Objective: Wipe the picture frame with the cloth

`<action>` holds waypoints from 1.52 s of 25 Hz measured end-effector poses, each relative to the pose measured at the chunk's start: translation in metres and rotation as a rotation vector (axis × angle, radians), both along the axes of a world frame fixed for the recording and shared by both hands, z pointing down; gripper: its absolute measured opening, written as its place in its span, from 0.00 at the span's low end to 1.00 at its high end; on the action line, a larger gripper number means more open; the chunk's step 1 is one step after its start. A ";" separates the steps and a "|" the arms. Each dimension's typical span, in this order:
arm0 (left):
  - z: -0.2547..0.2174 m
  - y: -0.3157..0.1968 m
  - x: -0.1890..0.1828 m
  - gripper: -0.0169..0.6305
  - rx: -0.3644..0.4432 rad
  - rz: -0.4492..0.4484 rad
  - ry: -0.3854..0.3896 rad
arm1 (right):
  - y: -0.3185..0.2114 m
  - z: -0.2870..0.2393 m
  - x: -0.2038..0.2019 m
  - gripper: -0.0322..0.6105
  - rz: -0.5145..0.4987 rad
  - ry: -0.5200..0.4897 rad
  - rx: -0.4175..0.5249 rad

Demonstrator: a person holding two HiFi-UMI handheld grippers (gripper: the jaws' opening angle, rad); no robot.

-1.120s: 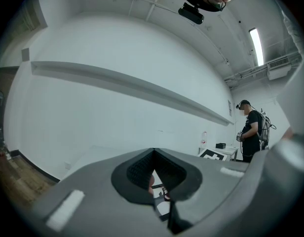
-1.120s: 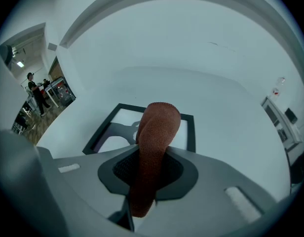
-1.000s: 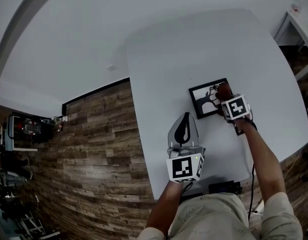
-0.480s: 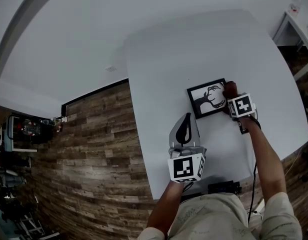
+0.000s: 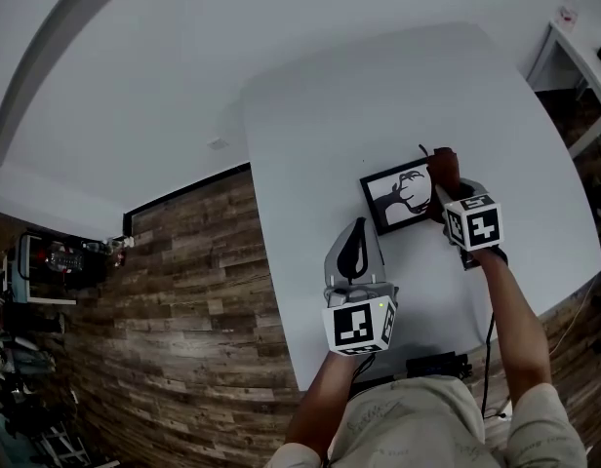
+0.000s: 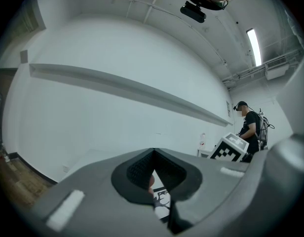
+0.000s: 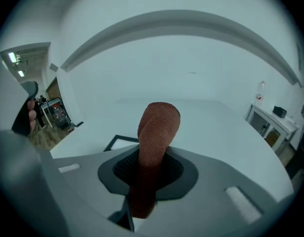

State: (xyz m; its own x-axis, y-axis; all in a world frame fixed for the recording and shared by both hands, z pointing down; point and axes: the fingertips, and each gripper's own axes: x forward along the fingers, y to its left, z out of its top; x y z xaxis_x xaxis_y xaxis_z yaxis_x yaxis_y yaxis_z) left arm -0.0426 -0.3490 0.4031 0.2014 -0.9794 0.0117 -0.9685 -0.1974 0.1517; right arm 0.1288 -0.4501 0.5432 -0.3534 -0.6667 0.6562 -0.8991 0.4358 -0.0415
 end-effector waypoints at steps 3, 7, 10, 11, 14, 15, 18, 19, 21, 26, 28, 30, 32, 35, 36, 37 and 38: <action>-0.009 0.000 0.000 0.03 0.007 -0.006 -0.003 | 0.007 -0.042 -0.006 0.20 -0.011 -0.072 0.113; -0.020 0.000 -0.002 0.03 0.020 -0.015 -0.007 | 0.021 -0.098 -0.008 0.20 -0.018 -0.148 0.278; -0.030 0.000 -0.004 0.03 0.027 -0.019 -0.010 | 0.036 -0.133 -0.008 0.20 -0.020 -0.178 0.384; -0.033 0.001 -0.004 0.03 0.032 -0.017 -0.014 | 0.041 -0.142 -0.008 0.20 -0.026 -0.180 0.415; -0.040 0.003 -0.001 0.03 0.043 -0.005 -0.034 | 0.058 -0.166 -0.005 0.20 -0.043 -0.197 0.501; -0.042 0.004 0.001 0.03 0.047 -0.002 -0.041 | 0.064 -0.172 -0.004 0.20 -0.046 -0.207 0.528; -0.049 0.008 0.002 0.03 0.059 0.003 -0.048 | 0.080 -0.187 -0.001 0.20 -0.051 -0.229 0.600; -0.051 0.010 0.002 0.03 0.063 0.006 -0.050 | 0.085 -0.191 0.000 0.20 -0.052 -0.234 0.617; -0.055 0.012 0.003 0.03 0.068 0.009 -0.055 | 0.095 -0.198 0.002 0.20 -0.052 -0.249 0.644; -0.062 0.021 0.006 0.03 0.060 0.008 -0.052 | 0.118 -0.210 0.011 0.20 -0.015 -0.269 0.716; -0.062 0.029 0.009 0.03 0.057 0.011 -0.058 | 0.130 -0.212 0.017 0.20 0.012 -0.279 0.744; -0.061 0.035 0.011 0.03 0.061 0.008 -0.067 | 0.140 -0.213 0.020 0.20 0.023 -0.280 0.764; -0.060 0.040 0.010 0.03 0.062 -0.003 -0.070 | 0.146 -0.212 0.022 0.20 0.031 -0.301 0.757; -0.061 0.045 0.006 0.03 0.064 -0.017 -0.059 | 0.151 -0.212 0.025 0.20 0.038 -0.317 0.752; -0.062 0.045 0.005 0.03 0.066 -0.018 -0.059 | 0.150 -0.213 0.026 0.20 0.037 -0.314 0.754; -0.063 0.045 0.005 0.03 0.069 -0.019 -0.061 | 0.149 -0.213 0.026 0.20 0.035 -0.308 0.755; -0.064 0.044 0.004 0.03 0.074 -0.022 -0.064 | 0.148 -0.213 0.027 0.20 0.034 -0.301 0.756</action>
State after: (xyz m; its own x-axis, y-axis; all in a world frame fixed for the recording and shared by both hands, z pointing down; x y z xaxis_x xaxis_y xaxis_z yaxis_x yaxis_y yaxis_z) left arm -0.0388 -0.3046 0.3390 0.1812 -0.9823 -0.0485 -0.9799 -0.1845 0.0757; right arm 0.1559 -0.3022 0.3305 -0.4143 -0.9051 -0.0955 -0.9096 0.4152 0.0107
